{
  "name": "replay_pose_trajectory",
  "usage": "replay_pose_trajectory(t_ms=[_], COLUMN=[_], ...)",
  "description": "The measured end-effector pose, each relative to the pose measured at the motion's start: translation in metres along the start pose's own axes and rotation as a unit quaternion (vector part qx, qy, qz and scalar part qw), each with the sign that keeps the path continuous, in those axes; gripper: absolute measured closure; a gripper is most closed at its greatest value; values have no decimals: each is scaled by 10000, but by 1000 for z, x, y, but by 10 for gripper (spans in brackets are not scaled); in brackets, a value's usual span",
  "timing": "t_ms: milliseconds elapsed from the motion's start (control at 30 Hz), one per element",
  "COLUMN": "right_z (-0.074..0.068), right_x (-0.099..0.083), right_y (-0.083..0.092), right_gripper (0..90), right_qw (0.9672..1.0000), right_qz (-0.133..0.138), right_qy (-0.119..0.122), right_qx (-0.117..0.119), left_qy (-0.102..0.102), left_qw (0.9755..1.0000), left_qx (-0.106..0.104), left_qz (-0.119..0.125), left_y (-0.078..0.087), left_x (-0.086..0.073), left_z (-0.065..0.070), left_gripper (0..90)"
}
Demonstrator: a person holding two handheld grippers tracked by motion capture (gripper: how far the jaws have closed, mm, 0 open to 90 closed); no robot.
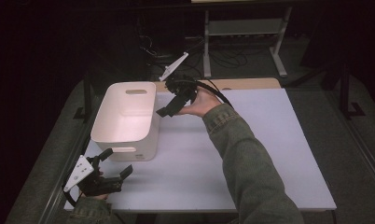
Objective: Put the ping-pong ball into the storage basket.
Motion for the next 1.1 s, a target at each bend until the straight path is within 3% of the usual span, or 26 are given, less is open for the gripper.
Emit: replay_pose_trajectory(t_ms=[433, 1100], right_z=[6, 8], right_x=[-22, -52], right_y=[18, 32], right_gripper=[0, 0], right_qw=[9994, 9987], right_qz=[192, 186], right_qy=[-226, -400], right_qx=[-161, -274], left_qy=[-1, -29], left_qw=[10000, 10000], left_qx=[6, 23], left_qz=[-44, -77], left_y=[-1, -2], left_x=[-1, -1], left_z=[0, 0], left_gripper=[20, 21])
Point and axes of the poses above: each handheld gripper's, and its own axes: y roughly backward along the jaws, x roughly out of its top, z roughly to its right, the point moved 4 cm from there along -y, roughly forward along the jaws, and after that the axes turned 4 degrees about -z, right-handed, at the moved point
